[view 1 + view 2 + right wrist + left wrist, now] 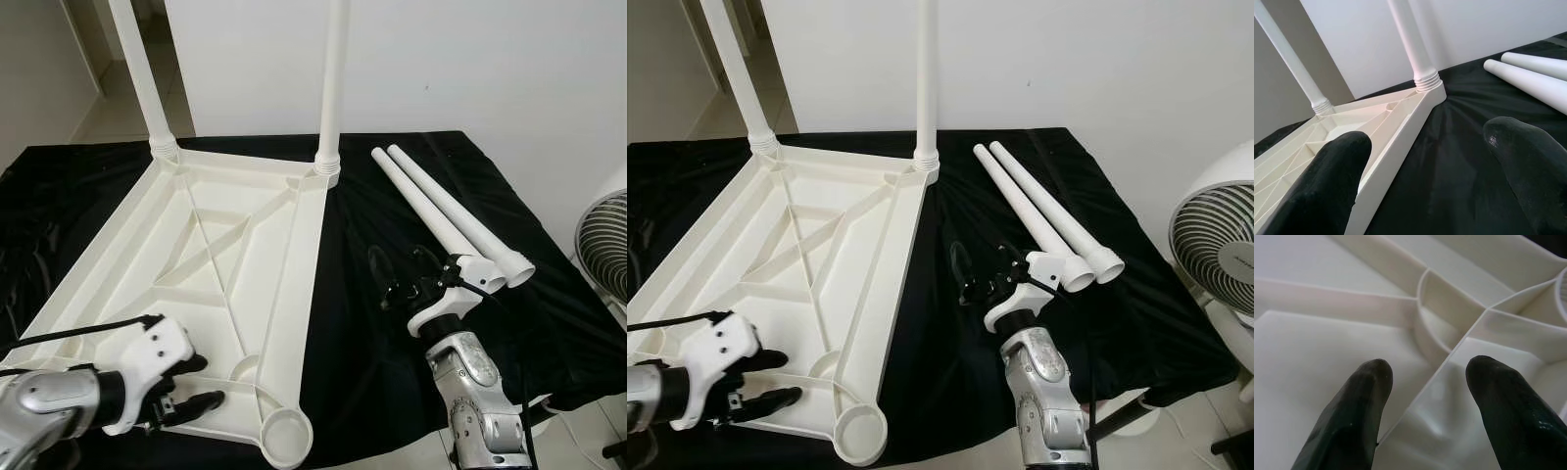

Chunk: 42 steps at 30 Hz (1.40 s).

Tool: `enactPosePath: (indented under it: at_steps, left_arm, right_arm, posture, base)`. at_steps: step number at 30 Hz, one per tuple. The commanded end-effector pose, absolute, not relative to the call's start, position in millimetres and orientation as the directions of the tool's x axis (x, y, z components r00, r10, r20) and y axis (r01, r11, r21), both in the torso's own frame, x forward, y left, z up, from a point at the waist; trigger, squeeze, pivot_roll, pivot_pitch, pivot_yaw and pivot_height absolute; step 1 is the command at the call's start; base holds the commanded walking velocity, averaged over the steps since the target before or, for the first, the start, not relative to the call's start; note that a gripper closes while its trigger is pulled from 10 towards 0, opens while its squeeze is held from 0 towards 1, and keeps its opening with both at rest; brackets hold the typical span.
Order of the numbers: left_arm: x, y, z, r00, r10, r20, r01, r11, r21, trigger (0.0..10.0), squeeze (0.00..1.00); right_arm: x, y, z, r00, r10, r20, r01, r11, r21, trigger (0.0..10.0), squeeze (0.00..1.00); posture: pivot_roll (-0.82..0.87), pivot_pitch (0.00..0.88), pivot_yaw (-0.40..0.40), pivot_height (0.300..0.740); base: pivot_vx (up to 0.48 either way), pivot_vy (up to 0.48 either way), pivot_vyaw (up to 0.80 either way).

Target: Building children table

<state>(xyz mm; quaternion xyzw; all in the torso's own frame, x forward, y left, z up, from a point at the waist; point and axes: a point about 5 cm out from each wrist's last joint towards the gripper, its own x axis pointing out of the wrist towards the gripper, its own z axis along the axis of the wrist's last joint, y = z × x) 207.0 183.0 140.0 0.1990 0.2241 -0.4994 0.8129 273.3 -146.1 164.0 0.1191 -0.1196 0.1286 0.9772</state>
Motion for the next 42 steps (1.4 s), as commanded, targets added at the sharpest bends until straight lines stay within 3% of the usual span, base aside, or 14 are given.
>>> enactPosePath:
  at_steps: [1, 12, 13, 16, 17, 24, 34, 42]
  left_arm:
    - [204, 180, 134, 0.333, -0.740, -0.584, 0.928, 0.366, 0.067, 10.0, 0.00]
    - [211, 171, 130, 0.347, -0.740, -0.577, 0.928, 0.361, 0.095, 10.0, 0.00]
    - [214, 168, 130, 0.365, -0.743, -0.561, 0.921, 0.378, 0.099, 2.3, 0.00]
    - [216, 166, 130, 0.377, -0.745, -0.551, 0.917, 0.384, 0.108, 2.3, 0.00]
    - [219, 163, 130, 0.396, -0.747, -0.534, 0.910, 0.395, 0.122, 0.0, 0.00]
    - [231, 137, 133, 0.463, -0.772, -0.436, 0.882, 0.449, 0.141, 0.0, 0.00]
    - [249, 100, 136, 0.496, -0.799, -0.341, 0.867, 0.476, 0.147, 0.0, 0.00]
    - [282, 78, 148, 0.581, -0.775, -0.247, 0.814, 0.556, 0.170, 0.0, 0.00]
  right_arm:
    - [273, -148, 163, 0.943, 0.217, 0.254, -0.271, 0.941, 0.202, 10.0, 0.00]
    - [271, -151, 164, 0.946, 0.199, 0.256, -0.254, 0.946, 0.203, 10.0, 0.00]
    - [272, -151, 164, 0.946, 0.197, 0.259, -0.252, 0.946, 0.204, 10.0, 0.00]
    - [272, -152, 165, 0.946, 0.195, 0.259, -0.251, 0.946, 0.205, 10.0, 0.00]
    - [272, -152, 165, 0.946, 0.194, 0.260, -0.250, 0.946, 0.205, 10.0, 0.00]
    - [273, -152, 165, 0.946, 0.190, 0.263, -0.248, 0.946, 0.208, 10.0, 0.00]
    - [273, -151, 167, 0.946, 0.185, 0.267, -0.244, 0.947, 0.208, 10.0, 0.00]
    - [274, -149, 166, 0.946, 0.179, 0.270, -0.242, 0.945, 0.220, 10.0, 0.00]
  posture:
    - [0.01, 0.105, 0.026, 0.740]
    - [0.00, 0.113, 0.034, 0.740]
    - [0.00, 0.113, 0.034, 0.740]
    - [0.00, 0.113, 0.035, 0.740]
    - [0.00, 0.113, 0.035, 0.740]
    - [0.00, 0.112, 0.036, 0.740]
    - [-0.01, 0.112, 0.042, 0.740]
    - [-0.01, 0.112, 0.046, 0.740]
  base:
    - [0.000, 0.000, 0.00]
    - [0.000, 0.000, 0.00]
    - [0.000, 0.000, 0.00]
    - [0.000, 0.000, 0.00]
    - [0.000, 0.000, 0.00]
    - [0.000, 0.000, 0.00]
    - [0.000, 0.000, 0.00]
    - [0.000, 0.000, 0.00]
